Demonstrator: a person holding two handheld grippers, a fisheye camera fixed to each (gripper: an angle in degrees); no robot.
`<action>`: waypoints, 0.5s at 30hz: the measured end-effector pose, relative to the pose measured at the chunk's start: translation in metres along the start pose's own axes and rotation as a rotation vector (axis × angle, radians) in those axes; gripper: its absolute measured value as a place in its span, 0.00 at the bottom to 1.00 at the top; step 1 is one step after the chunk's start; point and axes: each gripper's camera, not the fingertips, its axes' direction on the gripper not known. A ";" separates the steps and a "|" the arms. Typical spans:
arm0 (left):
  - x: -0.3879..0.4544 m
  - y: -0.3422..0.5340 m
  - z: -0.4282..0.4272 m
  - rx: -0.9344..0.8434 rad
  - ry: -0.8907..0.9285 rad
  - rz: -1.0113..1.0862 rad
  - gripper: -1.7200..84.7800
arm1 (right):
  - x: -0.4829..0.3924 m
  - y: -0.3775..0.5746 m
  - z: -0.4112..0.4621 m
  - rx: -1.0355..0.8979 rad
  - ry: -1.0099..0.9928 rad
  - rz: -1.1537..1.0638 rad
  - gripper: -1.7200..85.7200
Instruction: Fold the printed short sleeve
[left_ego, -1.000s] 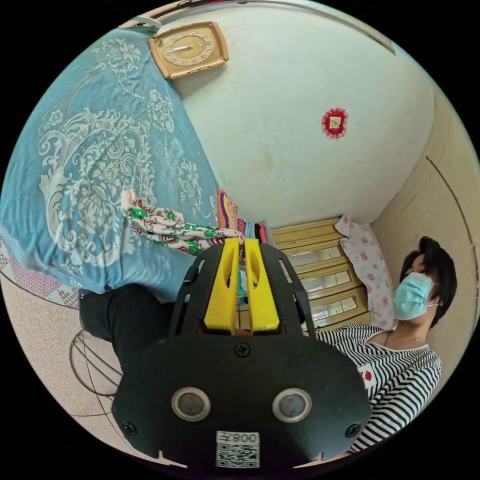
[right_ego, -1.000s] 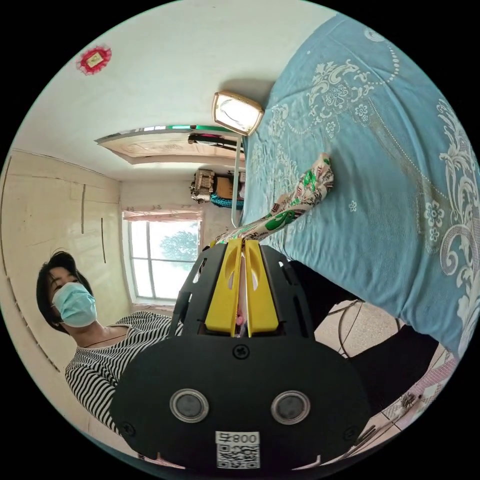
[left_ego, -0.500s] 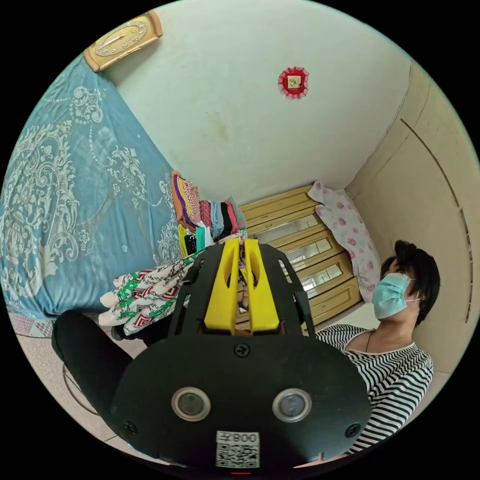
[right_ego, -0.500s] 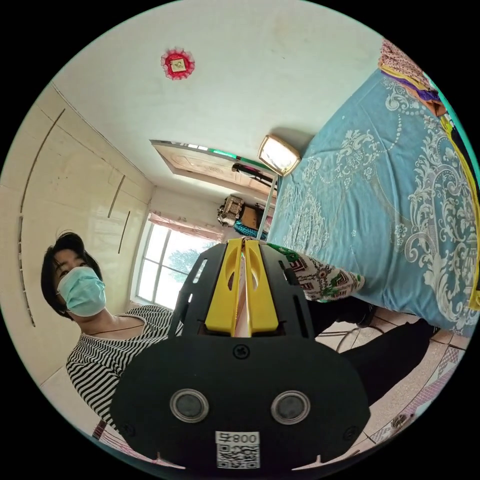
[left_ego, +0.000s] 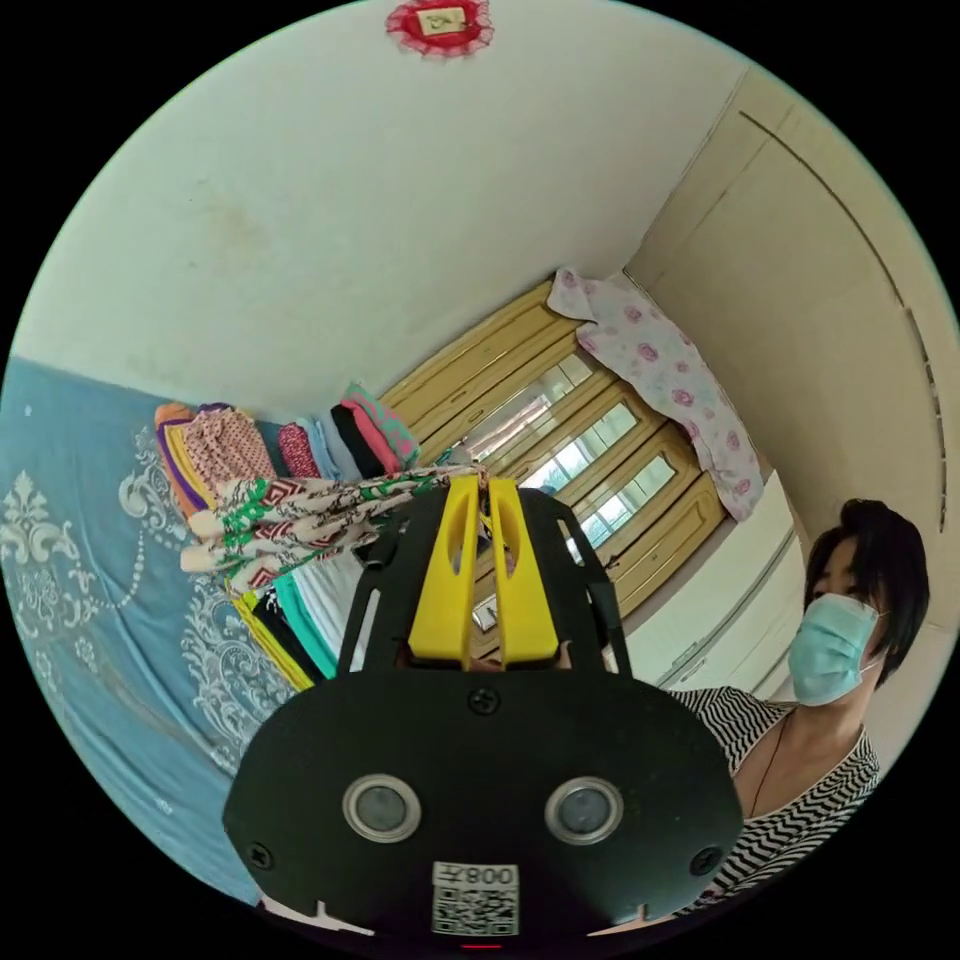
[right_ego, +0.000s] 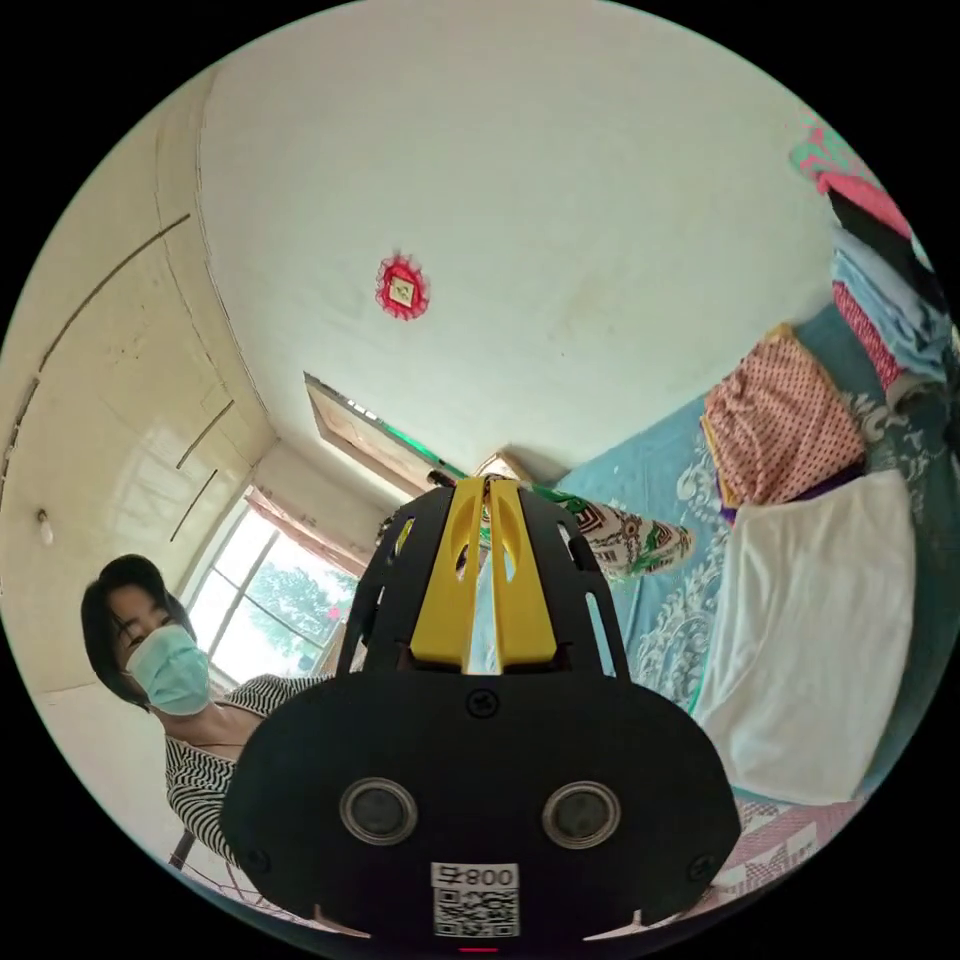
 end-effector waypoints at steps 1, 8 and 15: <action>-0.012 0.009 0.033 -0.033 0.004 0.018 0.04 | -0.012 -0.010 -0.023 0.021 0.053 -0.016 0.03; -0.168 0.181 0.221 -0.366 -0.113 -0.086 0.04 | 0.025 0.025 -0.139 0.061 0.321 0.182 0.03; -0.295 0.340 0.292 -0.589 -0.117 -0.272 0.04 | 0.109 0.118 -0.184 0.090 0.322 0.520 0.03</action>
